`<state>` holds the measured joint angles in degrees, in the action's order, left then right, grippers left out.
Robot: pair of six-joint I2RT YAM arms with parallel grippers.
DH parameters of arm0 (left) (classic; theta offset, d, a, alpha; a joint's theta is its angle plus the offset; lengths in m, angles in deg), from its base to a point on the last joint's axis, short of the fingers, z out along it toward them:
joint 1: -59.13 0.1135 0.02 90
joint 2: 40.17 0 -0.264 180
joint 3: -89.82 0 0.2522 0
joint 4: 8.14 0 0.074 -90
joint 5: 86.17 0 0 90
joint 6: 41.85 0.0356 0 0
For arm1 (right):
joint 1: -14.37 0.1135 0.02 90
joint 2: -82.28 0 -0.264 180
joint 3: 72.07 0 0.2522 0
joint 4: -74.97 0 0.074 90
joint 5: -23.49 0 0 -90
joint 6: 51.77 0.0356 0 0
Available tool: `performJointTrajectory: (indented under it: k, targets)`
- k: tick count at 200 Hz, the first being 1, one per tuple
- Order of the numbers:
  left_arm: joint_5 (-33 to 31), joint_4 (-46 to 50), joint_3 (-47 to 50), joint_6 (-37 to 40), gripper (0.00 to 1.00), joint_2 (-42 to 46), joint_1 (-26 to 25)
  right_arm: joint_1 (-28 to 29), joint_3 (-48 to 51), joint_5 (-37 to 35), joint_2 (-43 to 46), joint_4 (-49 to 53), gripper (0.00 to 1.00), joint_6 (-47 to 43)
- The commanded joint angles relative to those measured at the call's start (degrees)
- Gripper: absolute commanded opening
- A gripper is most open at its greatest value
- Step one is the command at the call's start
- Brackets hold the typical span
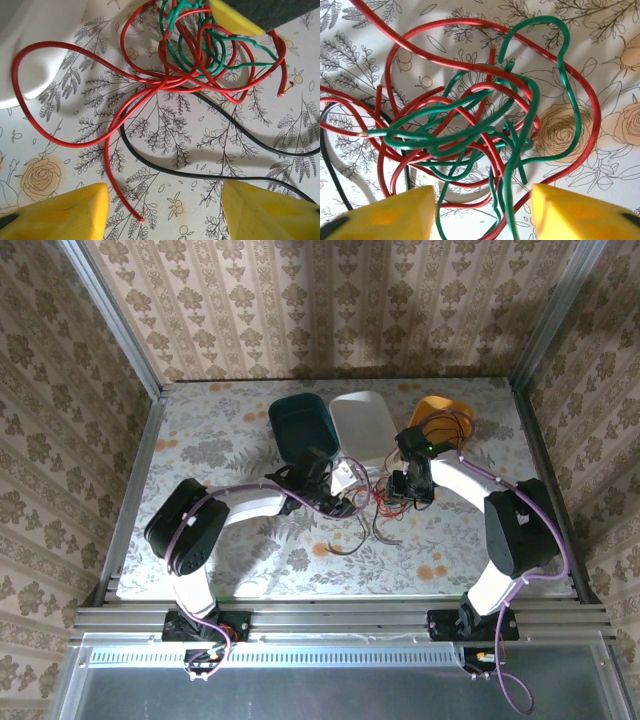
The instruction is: Untangle the cables
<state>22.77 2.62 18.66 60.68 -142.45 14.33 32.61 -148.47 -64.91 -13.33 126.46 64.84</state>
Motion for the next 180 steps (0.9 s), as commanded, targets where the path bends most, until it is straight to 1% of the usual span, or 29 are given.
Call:
performJointTrajectory:
  k: [1, 10, 23, 38, 51, 60, 70, 82, 92, 105, 125, 147, 180]
  targets:
    - [-3.45, -4.22, 1.36, -1.52, 0.63, 0.25, 0.15, 1.41, 1.54, -5.22, 6.99, -0.07, 0.64, 0.01]
    - [-4.76, -7.27, 2.91, -3.89, 0.63, 0.86, 1.0, 3.24, 2.18, -7.58, 10.36, -0.24, 0.67, -1.86]
    - [-6.14, -11.38, 5.22, -7.62, 0.63, 1.96, 2.51, 6.55, 2.41, -8.7, 13.93, 0.03, 0.68, -5.47]
    - [-7.97, -14.59, 7.07, -10.95, 0.63, 3.49, 3.77, 10.78, 2.1, -5.51, 15.43, 1.35, 0.68, -9.63]
    - [-10.53, -16.56, 8.38, -12.86, 0.63, 4.63, 4.23, 14.82, 1.2, -1.82, 13.43, 3.55, 0.67, -13.04]
    - [-14.79, -17.86, 9.31, -14.2, 0.63, 5.4, 4.31, 17.68, 0.11, -0.7, 10.73, 5.35, 0.66, -14.81]
    - [-21.04, -19.04, 10.29, -15.71, 0.64, 6.39, 4.42, 20.61, -1.04, -0.47, 6.7, 6.73, 0.63, -16.28]
    - [-27.49, -20.49, 11.68, -18.17, 0.64, 7.86, 4.95, 22.92, -2.4, -1.76, 2.1, 7.33, 0.61, -17.17]
    - [-32.56, -21.03, 12.67, -20.29, 0.65, 8.98, 5.72, 23.23, -3.75, -2.93, -0.6, 7.71, 0.6, -17.39]
    - [-35.59, -20.95, 13.4, -21.52, 0.65, 10.13, 6.68, 22.62, -5.92, -2.07, -3.26, 8.02, 0.6, -18.63]
    - [-36.67, -21.0, 13.86, -20.23, 0.65, 10.74, 7.22, 22.01, -10.03, -1.77, -7.04, 9.53, 0.57, -20.47]
    - [-37.17, -20.63, 13.78, -20.2, 0.65, 10.87, 7.32, 22.01, -14.24, -3.33, -12.94, 12.36, 0.53, -22.39]
    - [-38.1, -21.08, 13.95, -21.37, 0.65, 10.69, 7.27, 22.25, -17.95, -4.83, -20.78, 13.48, 0.43, -23.67]
